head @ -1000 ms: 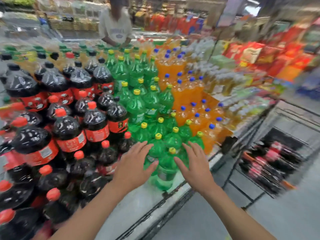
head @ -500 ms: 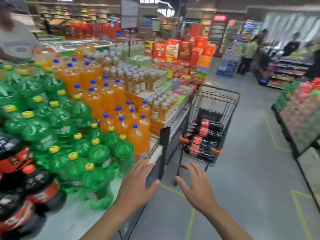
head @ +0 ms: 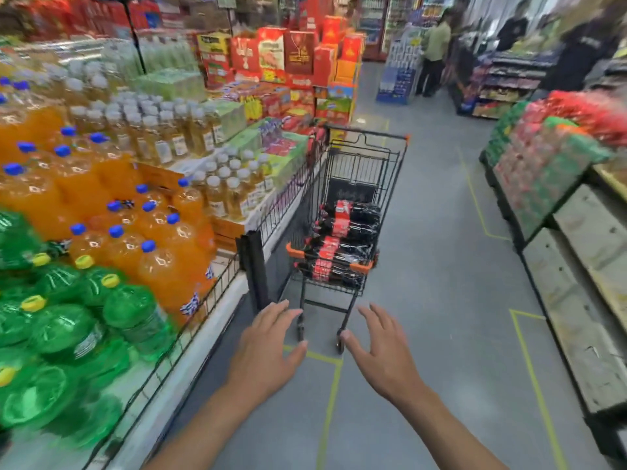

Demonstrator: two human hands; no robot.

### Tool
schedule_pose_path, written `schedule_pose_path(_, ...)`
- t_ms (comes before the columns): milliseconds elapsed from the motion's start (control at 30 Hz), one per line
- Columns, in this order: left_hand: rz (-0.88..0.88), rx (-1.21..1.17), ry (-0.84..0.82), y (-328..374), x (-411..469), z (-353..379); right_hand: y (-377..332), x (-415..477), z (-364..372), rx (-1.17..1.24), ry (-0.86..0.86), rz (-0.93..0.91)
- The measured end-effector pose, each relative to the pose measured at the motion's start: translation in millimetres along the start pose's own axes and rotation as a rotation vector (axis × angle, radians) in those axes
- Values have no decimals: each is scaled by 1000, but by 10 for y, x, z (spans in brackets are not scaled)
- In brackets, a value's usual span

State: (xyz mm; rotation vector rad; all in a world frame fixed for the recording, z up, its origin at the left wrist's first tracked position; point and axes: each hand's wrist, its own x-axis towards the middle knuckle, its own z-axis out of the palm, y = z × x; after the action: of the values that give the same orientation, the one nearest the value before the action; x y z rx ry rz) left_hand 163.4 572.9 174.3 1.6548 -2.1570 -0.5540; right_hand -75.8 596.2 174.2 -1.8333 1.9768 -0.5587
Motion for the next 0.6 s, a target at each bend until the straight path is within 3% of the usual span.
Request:
schedule_pose_path(367,26,-55,-48,156,1185,404,479,784,-128,7,-27,87)
schedule_pose_path(600,17,-117,-180,-24,2215,566,734,1675,-229,35,-69,167)
